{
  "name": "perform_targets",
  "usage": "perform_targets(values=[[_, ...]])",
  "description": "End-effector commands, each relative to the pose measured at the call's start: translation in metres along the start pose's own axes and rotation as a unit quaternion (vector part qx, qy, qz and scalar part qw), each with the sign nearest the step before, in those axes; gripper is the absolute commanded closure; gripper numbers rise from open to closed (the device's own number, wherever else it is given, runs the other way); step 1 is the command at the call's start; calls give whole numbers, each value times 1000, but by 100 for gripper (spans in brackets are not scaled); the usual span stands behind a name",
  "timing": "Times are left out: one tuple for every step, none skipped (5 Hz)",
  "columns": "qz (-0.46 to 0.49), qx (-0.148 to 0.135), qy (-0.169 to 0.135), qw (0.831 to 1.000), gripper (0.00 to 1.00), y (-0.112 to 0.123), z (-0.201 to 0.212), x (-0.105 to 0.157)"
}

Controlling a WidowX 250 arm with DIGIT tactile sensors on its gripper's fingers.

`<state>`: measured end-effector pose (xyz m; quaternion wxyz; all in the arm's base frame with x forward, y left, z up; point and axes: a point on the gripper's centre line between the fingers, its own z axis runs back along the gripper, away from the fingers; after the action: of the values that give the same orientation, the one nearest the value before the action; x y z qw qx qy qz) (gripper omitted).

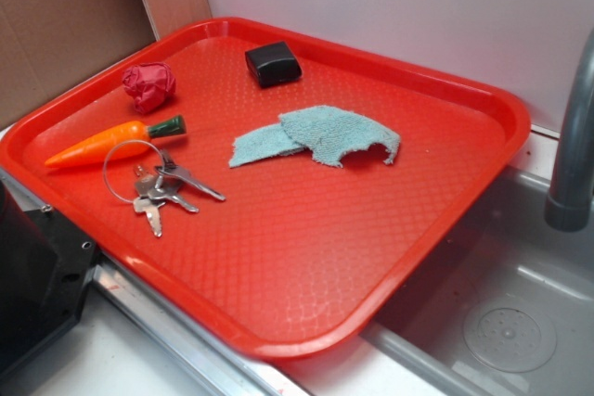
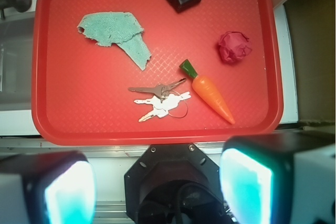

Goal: Grab the carrot.

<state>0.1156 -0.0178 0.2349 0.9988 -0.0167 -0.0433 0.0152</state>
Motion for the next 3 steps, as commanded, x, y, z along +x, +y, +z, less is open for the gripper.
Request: perform_targets(values=[[0,0,0,1000,0,0,0,0],[-27,5,-8,1000,0,23,-17,11],[-33,10,-1,999,0,42,-33,18]])
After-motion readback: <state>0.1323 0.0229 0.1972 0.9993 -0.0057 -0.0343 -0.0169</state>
